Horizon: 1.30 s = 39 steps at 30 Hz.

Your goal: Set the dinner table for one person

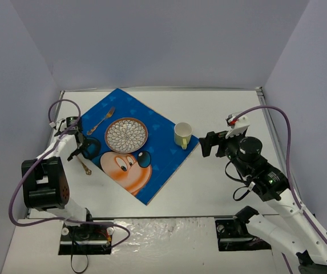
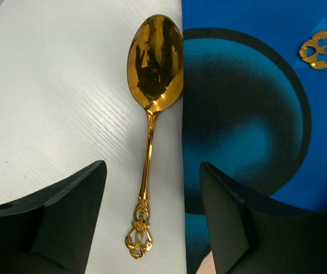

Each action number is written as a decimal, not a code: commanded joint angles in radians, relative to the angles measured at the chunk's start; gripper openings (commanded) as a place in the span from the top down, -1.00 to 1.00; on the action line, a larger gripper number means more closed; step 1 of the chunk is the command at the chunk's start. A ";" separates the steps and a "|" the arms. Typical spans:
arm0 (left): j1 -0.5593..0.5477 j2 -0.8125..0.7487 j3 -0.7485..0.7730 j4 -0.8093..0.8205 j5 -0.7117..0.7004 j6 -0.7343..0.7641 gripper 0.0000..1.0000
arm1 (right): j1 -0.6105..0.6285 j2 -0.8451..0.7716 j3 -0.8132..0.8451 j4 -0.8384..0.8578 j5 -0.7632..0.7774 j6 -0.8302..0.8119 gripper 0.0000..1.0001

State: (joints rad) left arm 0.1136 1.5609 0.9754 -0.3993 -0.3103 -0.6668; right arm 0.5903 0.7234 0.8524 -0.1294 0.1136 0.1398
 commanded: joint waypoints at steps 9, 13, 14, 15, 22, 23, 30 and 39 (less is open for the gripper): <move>0.063 0.040 -0.034 0.091 0.070 0.004 0.03 | -0.004 -0.010 0.006 0.017 0.046 -0.006 -1.00; 0.070 0.062 -0.022 0.069 0.077 0.000 0.13 | -0.004 -0.013 0.010 0.011 0.046 -0.006 -1.00; 0.073 0.068 -0.019 0.064 0.079 -0.003 0.14 | -0.004 -0.013 0.011 0.009 0.047 -0.006 -1.00; 0.078 0.075 -0.017 0.060 0.082 -0.005 0.17 | -0.004 -0.015 0.011 0.008 0.047 -0.006 -1.00; 0.089 0.108 -0.015 0.042 0.088 0.010 0.37 | -0.004 -0.032 0.010 0.001 0.051 0.000 -1.00; 0.095 0.107 -0.021 0.045 0.095 0.010 0.46 | -0.004 -0.034 0.012 -0.001 0.049 0.000 -1.00; 0.123 0.054 -0.040 0.029 0.114 0.033 0.99 | -0.004 -0.042 0.019 -0.015 0.045 -0.003 -1.00; 0.091 -0.140 0.124 -0.132 0.103 0.169 1.00 | -0.004 -0.044 0.034 -0.018 0.032 -0.020 -1.00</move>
State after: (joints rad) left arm 0.2298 1.5722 0.9651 -0.4696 -0.1954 -0.5977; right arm 0.5899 0.6838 0.8505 -0.1928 0.1349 0.1389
